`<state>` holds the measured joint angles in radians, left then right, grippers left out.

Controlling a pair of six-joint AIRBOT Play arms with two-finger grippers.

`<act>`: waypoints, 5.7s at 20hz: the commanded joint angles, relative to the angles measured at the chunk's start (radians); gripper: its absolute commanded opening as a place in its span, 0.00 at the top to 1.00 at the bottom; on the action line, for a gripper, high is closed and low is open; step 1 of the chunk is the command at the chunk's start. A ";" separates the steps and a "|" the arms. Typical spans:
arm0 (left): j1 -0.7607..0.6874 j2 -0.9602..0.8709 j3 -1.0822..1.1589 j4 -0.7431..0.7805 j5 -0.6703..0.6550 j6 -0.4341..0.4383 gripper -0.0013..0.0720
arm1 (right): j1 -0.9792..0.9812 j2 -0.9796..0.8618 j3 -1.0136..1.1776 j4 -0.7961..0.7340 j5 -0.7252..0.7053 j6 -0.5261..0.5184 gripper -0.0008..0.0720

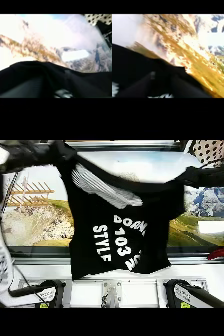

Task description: Fold the clothes and pants, and hang the long-sleeved shirts on hangers.

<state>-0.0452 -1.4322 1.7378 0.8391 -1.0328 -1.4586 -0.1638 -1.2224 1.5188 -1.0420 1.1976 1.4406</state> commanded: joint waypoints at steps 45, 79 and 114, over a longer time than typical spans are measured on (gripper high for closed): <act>-0.037 -0.307 0.277 0.216 0.035 -0.013 0.17 | 0.029 0.100 -0.441 -0.238 -0.075 -0.030 0.17; -0.742 -0.485 -0.025 0.684 -0.222 -0.447 0.18 | 0.030 0.098 -0.442 -0.237 -0.068 -0.027 0.17; -0.726 -0.133 -0.460 0.650 -0.050 -0.453 0.96 | 0.537 -0.222 -0.485 -0.780 -0.420 0.301 0.47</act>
<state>-0.7712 -1.5661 1.2778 1.4891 -1.0740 -1.9118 0.3733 -1.4403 1.0344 -1.7786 0.8551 1.6539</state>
